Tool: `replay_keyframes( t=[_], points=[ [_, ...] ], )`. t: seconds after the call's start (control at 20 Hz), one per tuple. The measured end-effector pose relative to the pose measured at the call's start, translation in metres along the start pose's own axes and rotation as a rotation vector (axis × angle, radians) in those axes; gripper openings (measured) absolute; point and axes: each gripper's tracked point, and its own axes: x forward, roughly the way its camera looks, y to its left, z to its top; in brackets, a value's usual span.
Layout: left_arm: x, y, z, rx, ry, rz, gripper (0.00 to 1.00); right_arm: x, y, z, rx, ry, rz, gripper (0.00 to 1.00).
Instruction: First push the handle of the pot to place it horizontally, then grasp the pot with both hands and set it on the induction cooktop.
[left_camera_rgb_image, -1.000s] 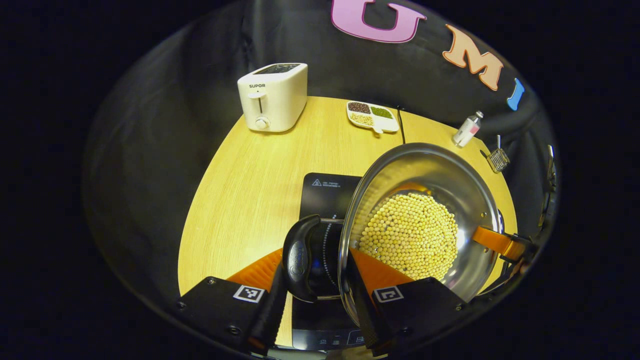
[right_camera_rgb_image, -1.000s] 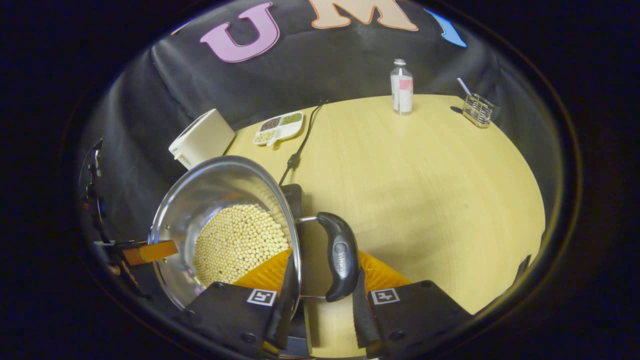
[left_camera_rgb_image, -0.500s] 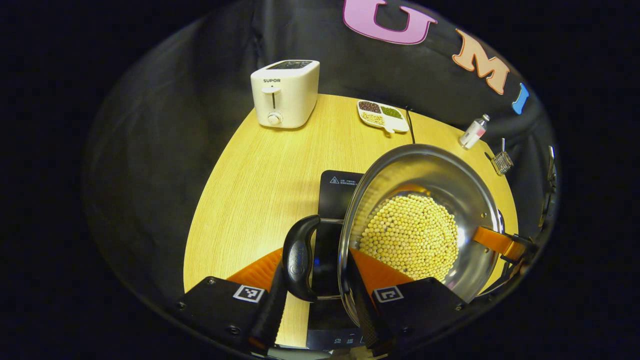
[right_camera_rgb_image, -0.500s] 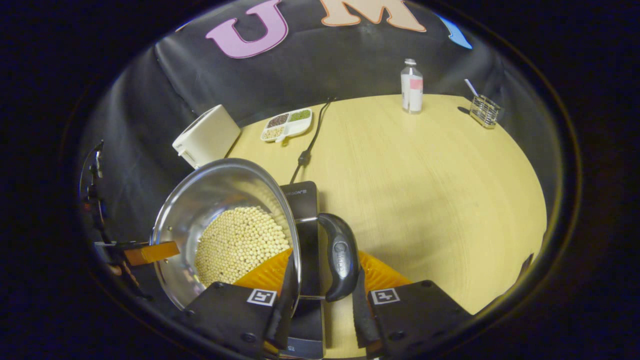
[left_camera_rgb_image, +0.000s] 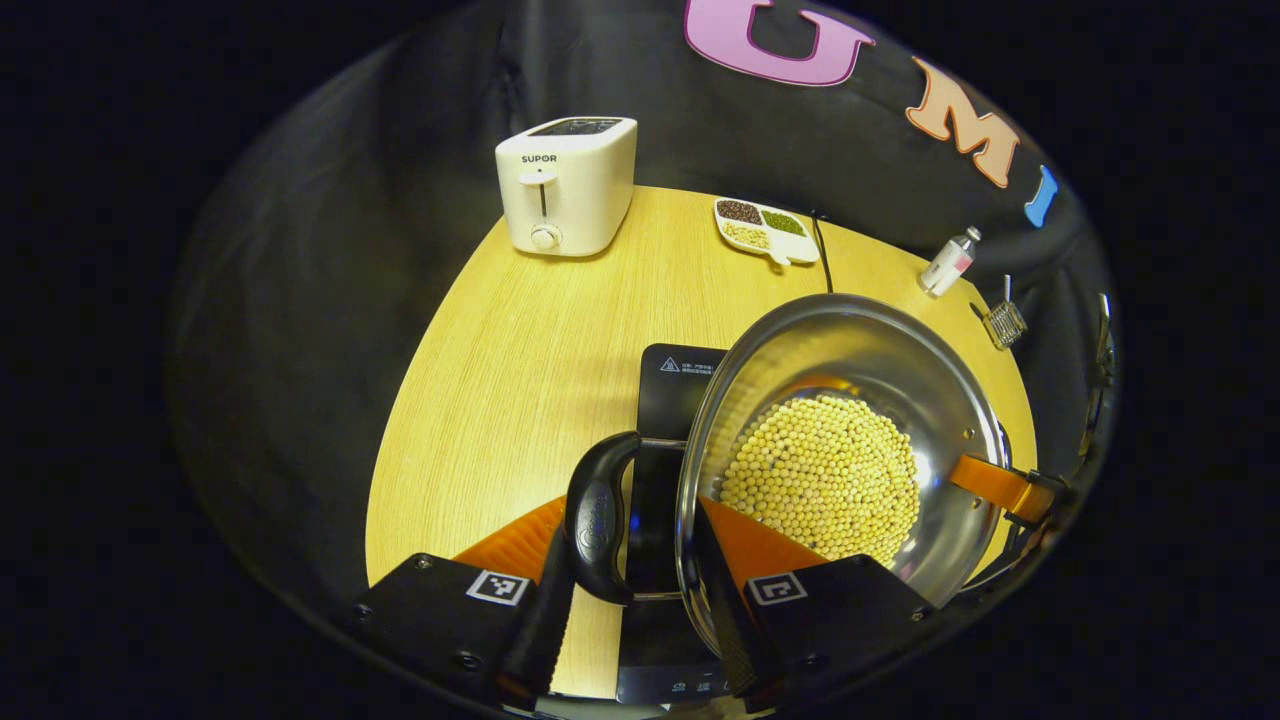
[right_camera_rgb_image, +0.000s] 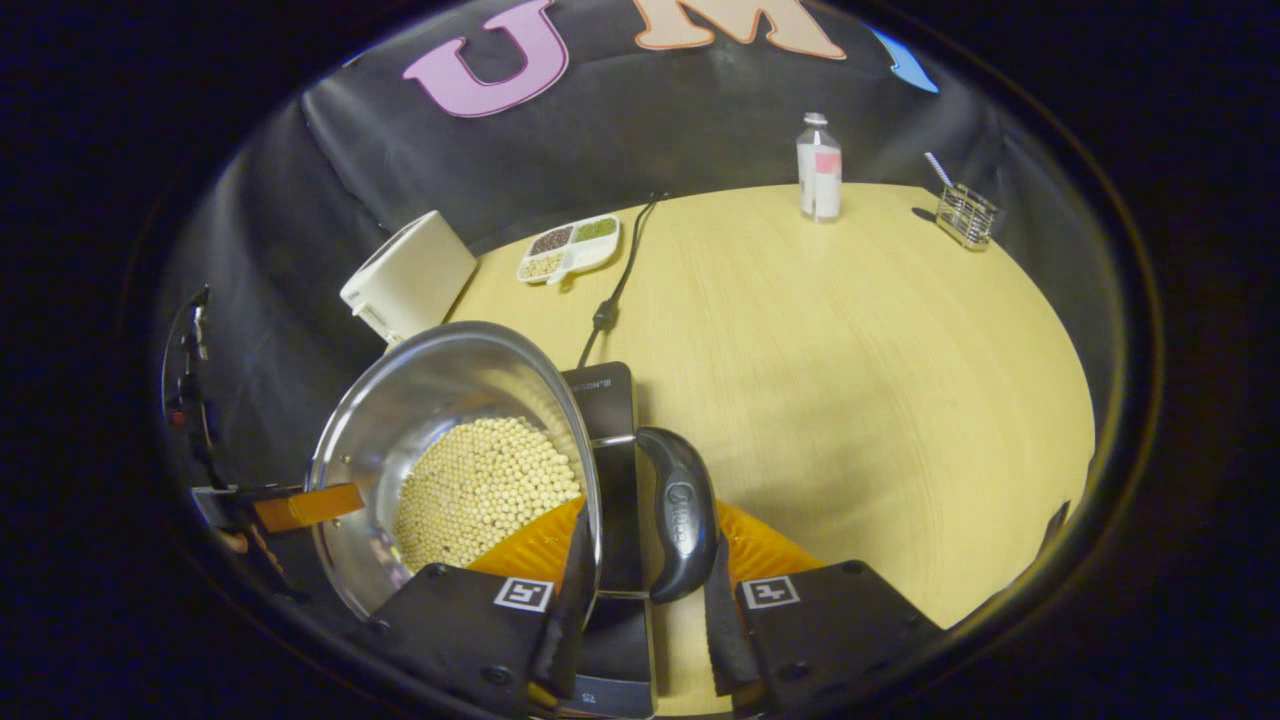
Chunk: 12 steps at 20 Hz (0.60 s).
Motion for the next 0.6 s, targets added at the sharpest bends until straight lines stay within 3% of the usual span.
replay_keyframes(
  t=[0.4, 0.45, 0.5, 0.55, 0.6],
  points=[
    [0.0020, 0.0002, 0.0001, 0.012, 0.003, -0.007, 0.66, 0.0000, 0.0003, 0.0004, 0.007, 0.001, -0.002, 0.54],
    [0.0019, 0.0003, 0.0001, 0.013, 0.006, -0.007, 0.66, 0.0001, 0.0004, 0.0002, 0.009, 0.002, -0.003, 0.49],
    [0.0021, 0.0007, -0.0003, 0.014, 0.006, -0.005, 0.68, 0.0002, -0.0003, -0.0001, 0.011, 0.002, -0.003, 0.54],
    [0.0028, 0.0007, -0.0007, 0.017, 0.009, -0.002, 0.67, 0.0002, -0.0006, 0.0005, 0.014, 0.001, -0.002, 0.49],
    [0.0020, 0.0009, -0.0006, 0.018, 0.009, 0.002, 0.70, -0.0012, -0.0009, 0.0010, 0.018, 0.000, -0.002, 0.54]
  ],
)
